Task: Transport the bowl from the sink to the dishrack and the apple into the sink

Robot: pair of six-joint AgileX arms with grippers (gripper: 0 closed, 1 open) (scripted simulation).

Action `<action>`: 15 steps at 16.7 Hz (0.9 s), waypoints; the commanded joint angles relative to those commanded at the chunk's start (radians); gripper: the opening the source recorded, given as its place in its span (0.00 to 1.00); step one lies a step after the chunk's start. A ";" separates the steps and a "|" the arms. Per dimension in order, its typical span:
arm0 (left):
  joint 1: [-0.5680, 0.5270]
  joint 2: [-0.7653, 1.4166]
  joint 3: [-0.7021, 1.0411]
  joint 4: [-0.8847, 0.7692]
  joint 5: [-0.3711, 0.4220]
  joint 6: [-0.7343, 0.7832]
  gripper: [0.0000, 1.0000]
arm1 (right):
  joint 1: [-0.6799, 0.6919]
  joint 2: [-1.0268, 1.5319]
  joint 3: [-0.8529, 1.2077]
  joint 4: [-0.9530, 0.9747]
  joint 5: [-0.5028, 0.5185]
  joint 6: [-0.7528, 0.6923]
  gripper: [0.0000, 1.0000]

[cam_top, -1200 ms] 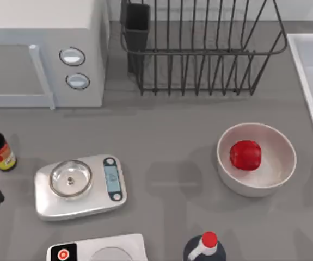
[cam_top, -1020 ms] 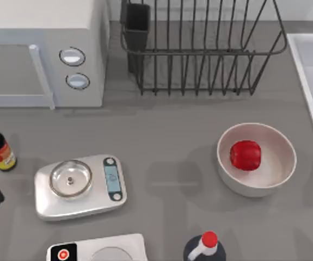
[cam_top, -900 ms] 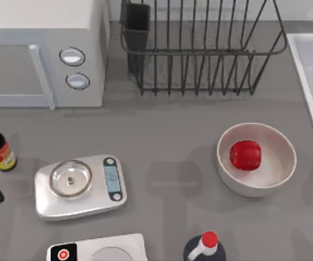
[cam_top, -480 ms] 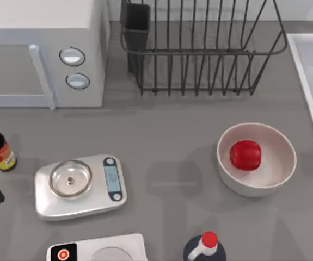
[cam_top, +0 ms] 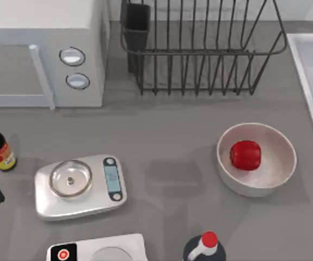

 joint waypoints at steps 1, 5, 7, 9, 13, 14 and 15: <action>0.000 0.000 0.000 0.000 0.000 0.000 1.00 | -0.016 0.108 0.098 -0.053 -0.001 -0.015 1.00; 0.000 0.000 0.000 0.000 0.000 0.000 1.00 | -0.078 0.524 0.476 -0.255 -0.006 -0.074 1.00; 0.000 0.000 0.000 0.000 0.000 0.000 1.00 | -0.106 0.713 0.648 -0.347 -0.008 -0.100 1.00; 0.000 0.000 0.000 0.000 0.000 0.000 1.00 | -0.132 0.881 0.801 -0.429 -0.010 -0.124 1.00; 0.000 0.000 0.000 0.000 0.000 0.000 1.00 | -0.171 1.137 1.036 -0.553 -0.012 -0.159 1.00; 0.000 0.000 0.000 0.000 0.000 0.000 1.00 | -0.178 1.180 1.075 -0.574 -0.013 -0.165 1.00; 0.000 0.000 0.000 0.000 0.000 0.000 1.00 | -0.183 1.214 1.107 -0.591 -0.013 -0.170 1.00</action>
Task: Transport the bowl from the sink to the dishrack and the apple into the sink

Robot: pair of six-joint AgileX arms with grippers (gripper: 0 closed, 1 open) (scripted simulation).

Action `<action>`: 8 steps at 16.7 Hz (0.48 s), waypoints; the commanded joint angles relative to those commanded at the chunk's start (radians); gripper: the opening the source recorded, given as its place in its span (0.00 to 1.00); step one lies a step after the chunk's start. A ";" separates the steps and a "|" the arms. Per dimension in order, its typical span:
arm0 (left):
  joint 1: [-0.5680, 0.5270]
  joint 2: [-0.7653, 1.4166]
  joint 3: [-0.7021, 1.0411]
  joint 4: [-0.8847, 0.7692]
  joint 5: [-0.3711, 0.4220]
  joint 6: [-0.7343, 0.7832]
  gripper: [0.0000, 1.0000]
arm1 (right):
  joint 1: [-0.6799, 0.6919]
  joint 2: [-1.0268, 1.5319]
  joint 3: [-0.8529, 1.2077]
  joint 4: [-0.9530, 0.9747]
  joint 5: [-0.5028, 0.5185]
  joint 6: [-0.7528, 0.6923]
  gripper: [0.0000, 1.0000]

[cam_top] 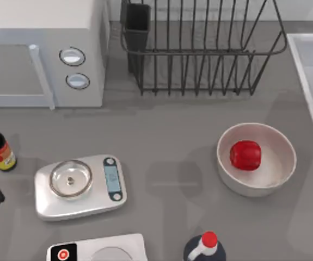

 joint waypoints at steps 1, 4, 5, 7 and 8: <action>0.000 0.000 0.000 0.000 0.000 0.000 1.00 | -0.004 0.025 0.023 -0.012 0.000 -0.003 1.00; 0.000 0.000 0.000 0.000 0.000 0.000 1.00 | -0.006 0.039 0.036 -0.019 0.000 -0.005 1.00; 0.000 0.000 0.000 0.000 0.000 0.000 1.00 | -0.006 0.039 0.036 -0.019 0.000 -0.005 1.00; 0.000 0.000 0.000 0.000 0.000 0.000 1.00 | 0.000 0.040 0.033 -0.017 0.000 -0.005 1.00; 0.000 0.000 0.000 0.000 0.000 0.000 1.00 | -0.001 0.041 0.032 -0.014 0.000 -0.003 1.00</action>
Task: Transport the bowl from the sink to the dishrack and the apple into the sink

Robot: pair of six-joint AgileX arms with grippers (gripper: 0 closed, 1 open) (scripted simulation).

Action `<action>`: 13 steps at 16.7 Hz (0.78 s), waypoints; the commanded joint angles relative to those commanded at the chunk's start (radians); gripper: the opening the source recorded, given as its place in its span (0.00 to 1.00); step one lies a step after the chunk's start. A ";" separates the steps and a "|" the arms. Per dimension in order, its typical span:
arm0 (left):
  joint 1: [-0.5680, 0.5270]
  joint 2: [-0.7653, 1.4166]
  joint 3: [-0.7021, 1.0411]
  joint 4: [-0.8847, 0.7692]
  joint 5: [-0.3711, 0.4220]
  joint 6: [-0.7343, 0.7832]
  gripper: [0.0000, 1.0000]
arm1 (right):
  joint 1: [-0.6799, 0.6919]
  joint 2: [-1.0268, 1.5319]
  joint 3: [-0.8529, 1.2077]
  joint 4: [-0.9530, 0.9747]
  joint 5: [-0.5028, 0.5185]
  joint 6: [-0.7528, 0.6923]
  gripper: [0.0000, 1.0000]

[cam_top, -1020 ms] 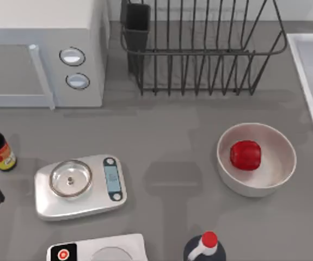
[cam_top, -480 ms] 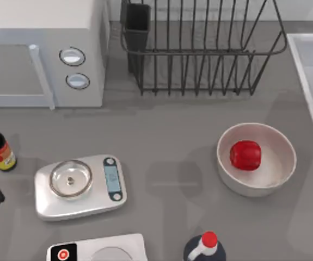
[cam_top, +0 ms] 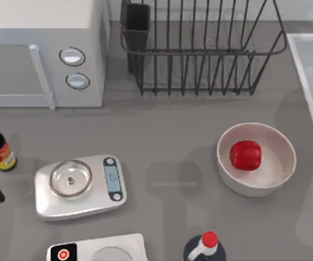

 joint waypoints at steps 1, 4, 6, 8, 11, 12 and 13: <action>0.000 0.000 0.000 0.000 0.000 0.000 1.00 | -0.001 0.006 -0.006 0.012 0.000 0.002 1.00; 0.000 0.000 0.000 0.000 0.000 0.000 1.00 | 0.000 0.047 -0.043 0.091 0.001 0.003 1.00; 0.000 0.000 0.000 0.000 0.000 0.000 1.00 | 0.001 0.082 -0.076 0.160 0.001 0.004 1.00; 0.000 0.000 0.000 0.000 0.000 0.000 1.00 | 0.002 0.116 -0.107 0.225 0.002 0.005 1.00; 0.000 0.000 0.000 0.000 0.000 0.000 1.00 | 0.003 0.137 -0.127 0.265 0.002 0.006 1.00; 0.000 0.000 0.000 0.000 0.000 0.000 1.00 | 0.003 0.137 -0.127 0.265 0.002 0.006 1.00; 0.000 0.000 0.000 0.000 0.000 0.000 1.00 | 0.003 0.137 -0.127 0.265 0.002 0.006 1.00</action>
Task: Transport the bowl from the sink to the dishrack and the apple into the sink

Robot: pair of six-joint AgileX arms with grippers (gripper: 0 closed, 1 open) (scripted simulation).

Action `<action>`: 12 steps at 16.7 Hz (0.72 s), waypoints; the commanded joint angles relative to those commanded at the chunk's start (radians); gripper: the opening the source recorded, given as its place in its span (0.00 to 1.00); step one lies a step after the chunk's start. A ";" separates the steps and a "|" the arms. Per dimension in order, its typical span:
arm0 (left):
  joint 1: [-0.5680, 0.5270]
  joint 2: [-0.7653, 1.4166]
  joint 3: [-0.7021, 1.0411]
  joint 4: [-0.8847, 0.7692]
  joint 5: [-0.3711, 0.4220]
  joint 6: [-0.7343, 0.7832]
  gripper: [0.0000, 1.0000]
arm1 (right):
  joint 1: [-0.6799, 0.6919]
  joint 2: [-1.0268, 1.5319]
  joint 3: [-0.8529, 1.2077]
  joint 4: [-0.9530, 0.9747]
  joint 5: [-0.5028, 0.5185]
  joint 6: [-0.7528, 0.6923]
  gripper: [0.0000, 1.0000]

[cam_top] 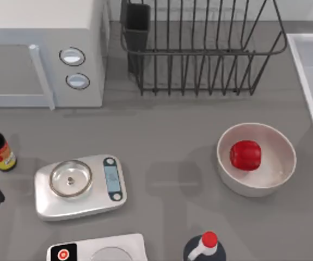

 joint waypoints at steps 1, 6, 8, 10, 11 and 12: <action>0.000 0.000 0.000 0.000 0.000 0.000 1.00 | 0.000 0.000 0.000 0.000 0.000 0.000 1.00; 0.000 0.000 0.000 0.000 0.000 0.000 1.00 | 0.000 0.000 0.000 0.000 0.000 0.000 0.62; 0.000 0.000 0.000 0.000 0.000 0.000 1.00 | 0.000 0.000 0.000 0.000 0.000 0.000 0.47; 0.000 0.000 0.000 0.000 0.000 0.000 1.00 | 0.000 0.000 0.000 0.000 0.000 0.000 0.32; 0.000 0.000 0.000 0.000 0.000 0.000 1.00 | 0.000 0.000 0.000 0.000 0.000 0.000 0.25; 0.000 0.000 0.000 0.000 0.000 0.000 1.00 | 0.000 0.000 0.000 0.000 0.000 0.000 0.17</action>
